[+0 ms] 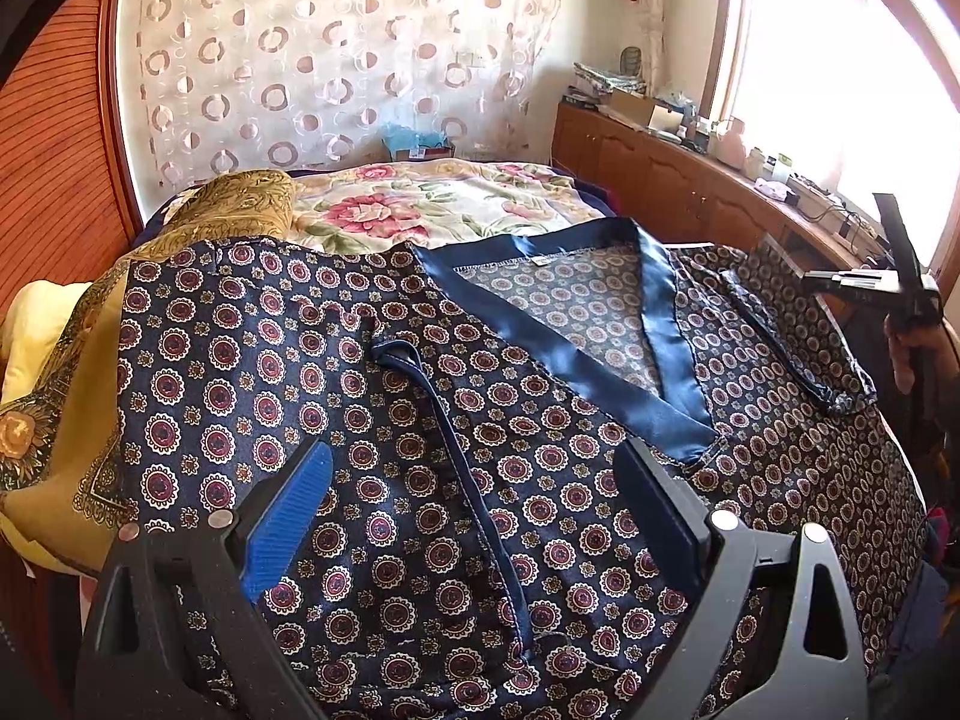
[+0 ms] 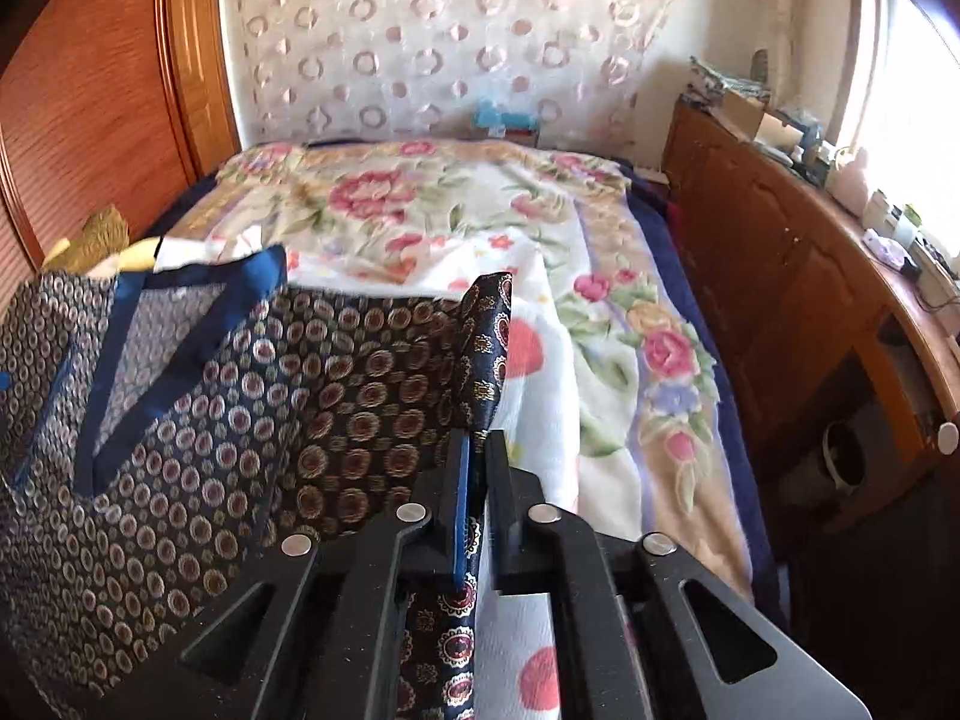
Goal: Fold small clothes
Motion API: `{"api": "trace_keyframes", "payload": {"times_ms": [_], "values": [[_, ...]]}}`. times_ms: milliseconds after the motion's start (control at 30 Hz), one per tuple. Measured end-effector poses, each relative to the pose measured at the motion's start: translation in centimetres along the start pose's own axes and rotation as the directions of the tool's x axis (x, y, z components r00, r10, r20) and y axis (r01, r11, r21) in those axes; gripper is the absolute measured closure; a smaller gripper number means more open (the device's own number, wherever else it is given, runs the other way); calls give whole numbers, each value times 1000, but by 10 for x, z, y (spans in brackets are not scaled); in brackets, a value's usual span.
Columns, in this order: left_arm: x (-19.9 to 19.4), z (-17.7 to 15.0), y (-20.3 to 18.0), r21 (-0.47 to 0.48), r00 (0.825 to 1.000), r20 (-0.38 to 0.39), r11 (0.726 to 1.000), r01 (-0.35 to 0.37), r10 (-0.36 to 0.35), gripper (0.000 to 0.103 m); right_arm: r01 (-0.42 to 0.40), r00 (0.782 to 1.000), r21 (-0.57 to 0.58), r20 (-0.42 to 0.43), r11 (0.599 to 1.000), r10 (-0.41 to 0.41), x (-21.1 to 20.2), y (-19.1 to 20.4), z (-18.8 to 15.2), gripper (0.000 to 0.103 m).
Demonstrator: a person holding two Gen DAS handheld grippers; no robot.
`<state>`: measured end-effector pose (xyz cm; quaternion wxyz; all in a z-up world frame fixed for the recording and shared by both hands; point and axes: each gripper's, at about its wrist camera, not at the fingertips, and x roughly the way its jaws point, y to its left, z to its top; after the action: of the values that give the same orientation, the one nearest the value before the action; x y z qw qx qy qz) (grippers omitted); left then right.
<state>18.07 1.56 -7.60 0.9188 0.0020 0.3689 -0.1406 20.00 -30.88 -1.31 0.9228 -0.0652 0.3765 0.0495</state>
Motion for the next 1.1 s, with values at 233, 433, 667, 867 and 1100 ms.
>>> {"api": "trace_keyframes", "payload": {"times_ms": [233,433,667,867,1100], "values": [[-3,2,1,1,1000,8,1000,-6,6,7,-6,1000,-28,-11,1000,6,-2,22,-17,69],[-4,1,2,-4,1000,11,1000,-7,7,8,-118,991,-54,-65,992,115,1,53,-31,69],[-8,-1,3,-7,1000,15,1000,-10,10,7,-139,989,-85,-64,987,134,8,71,-37,86],[-11,-1,9,-14,1000,22,1000,-21,21,7,-209,978,-109,-47,972,205,4,88,-40,100],[-13,2,16,-21,999,30,999,-40,41,7,-297,955,-95,-28,950,296,-4,96,-30,90]]}}
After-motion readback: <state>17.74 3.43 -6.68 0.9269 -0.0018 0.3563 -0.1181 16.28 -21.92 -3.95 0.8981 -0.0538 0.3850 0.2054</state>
